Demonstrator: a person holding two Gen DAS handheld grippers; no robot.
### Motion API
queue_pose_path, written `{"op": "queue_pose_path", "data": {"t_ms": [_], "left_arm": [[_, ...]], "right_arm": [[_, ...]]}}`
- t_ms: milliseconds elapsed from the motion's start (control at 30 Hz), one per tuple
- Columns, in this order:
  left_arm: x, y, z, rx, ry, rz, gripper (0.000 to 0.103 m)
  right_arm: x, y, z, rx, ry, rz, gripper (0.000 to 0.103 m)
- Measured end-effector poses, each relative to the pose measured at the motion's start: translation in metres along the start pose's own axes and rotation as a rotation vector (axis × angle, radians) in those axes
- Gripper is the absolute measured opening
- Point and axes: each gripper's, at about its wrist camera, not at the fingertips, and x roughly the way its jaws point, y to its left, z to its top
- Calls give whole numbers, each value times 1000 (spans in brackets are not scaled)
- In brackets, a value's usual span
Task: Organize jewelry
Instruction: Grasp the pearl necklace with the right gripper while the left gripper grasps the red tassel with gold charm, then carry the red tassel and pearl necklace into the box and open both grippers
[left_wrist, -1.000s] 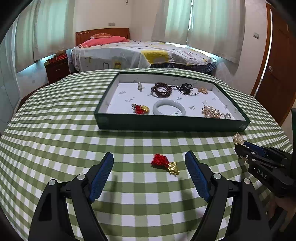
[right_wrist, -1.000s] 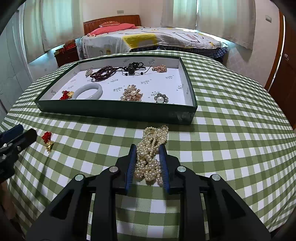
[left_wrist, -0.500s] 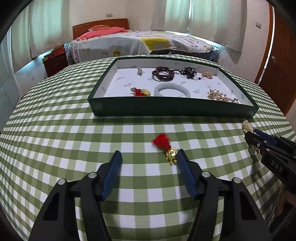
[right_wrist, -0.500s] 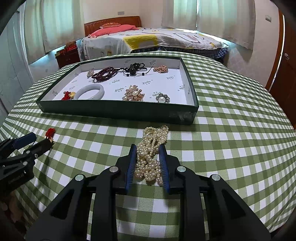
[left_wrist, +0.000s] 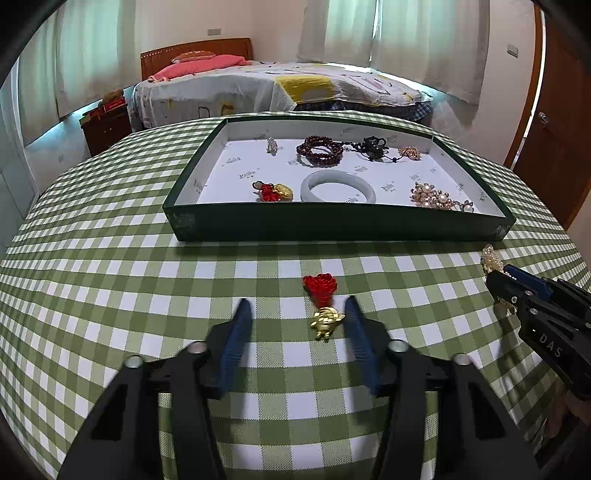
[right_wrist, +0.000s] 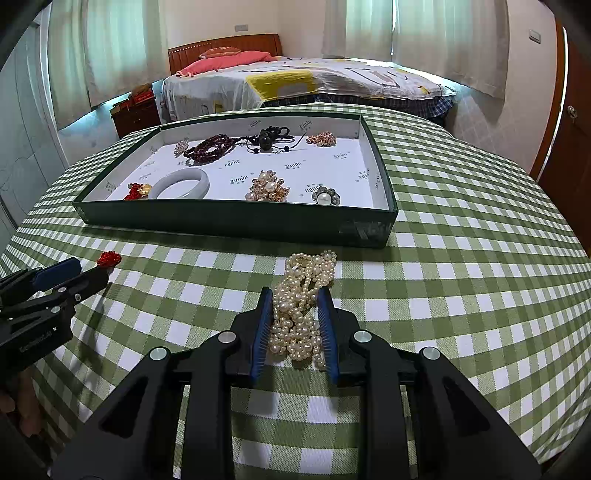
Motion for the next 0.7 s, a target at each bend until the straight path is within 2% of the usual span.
{"op": "queue_pose_path", "data": {"t_ms": [33, 167, 200, 367, 700], "left_arm": [[0, 0, 0, 3, -1, -2, 40], [-1, 1, 0, 5, -3, -32, 18], [-1, 2, 0, 6, -3, -31, 15], [-1, 4, 0, -3, -4, -61, 15], [-2, 5, -1, 0, -2, -60, 14]], "right_arm": [[0, 0, 0, 0, 0, 0, 25], [0, 1, 1, 1, -2, 0, 25], [0, 1, 1, 1, -2, 0, 25], [0, 2, 1, 3, -3, 1, 25], [-3, 3, 2, 8, -32, 8, 18]]}}
